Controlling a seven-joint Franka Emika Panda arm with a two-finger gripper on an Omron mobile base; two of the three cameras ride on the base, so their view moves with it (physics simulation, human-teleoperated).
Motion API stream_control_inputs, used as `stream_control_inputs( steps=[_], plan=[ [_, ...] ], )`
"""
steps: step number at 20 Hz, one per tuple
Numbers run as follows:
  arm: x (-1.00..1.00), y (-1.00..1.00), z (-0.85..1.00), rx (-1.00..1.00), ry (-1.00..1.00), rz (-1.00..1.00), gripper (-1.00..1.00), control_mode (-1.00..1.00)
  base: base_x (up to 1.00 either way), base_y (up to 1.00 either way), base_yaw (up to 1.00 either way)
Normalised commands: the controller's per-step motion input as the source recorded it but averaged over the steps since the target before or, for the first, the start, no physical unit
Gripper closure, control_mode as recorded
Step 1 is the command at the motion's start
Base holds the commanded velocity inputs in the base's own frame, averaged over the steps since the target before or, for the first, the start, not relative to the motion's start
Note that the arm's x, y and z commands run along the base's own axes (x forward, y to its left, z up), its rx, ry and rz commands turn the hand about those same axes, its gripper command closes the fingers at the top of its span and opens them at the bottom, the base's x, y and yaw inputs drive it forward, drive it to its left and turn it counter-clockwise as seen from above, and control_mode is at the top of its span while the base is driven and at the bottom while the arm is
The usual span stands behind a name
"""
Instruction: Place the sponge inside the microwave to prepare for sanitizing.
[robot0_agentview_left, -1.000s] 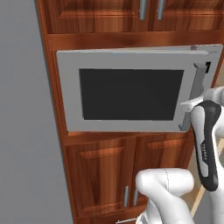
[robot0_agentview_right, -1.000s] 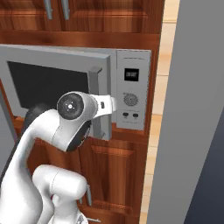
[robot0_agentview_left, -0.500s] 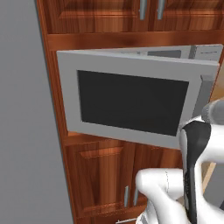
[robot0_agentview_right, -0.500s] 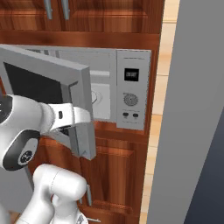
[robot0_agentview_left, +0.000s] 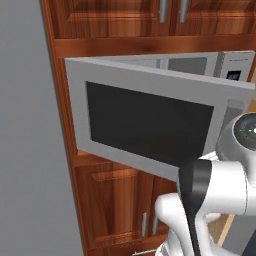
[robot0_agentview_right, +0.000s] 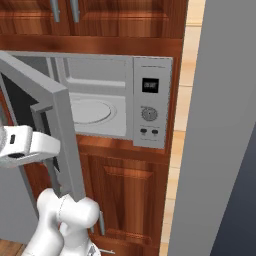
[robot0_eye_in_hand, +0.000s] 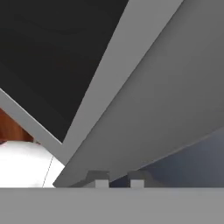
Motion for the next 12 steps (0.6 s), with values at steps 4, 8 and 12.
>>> stream_control_inputs(
  steps=[4, 8, 12],
  plan=[
    [-0.24, 0.72, -0.02, -0.07, -0.08, -0.15, -1.00, -1.00, 0.00, 0.00, 0.00],
    [-0.02, 0.30, 0.00, -0.02, -0.05, -0.09, -1.00, -1.00, 0.00, 0.00, 0.00],
    [0.00, 0.11, 0.00, -0.01, -0.01, -0.07, -1.00, -1.00, 0.00, 0.00, 0.00]
  ],
)
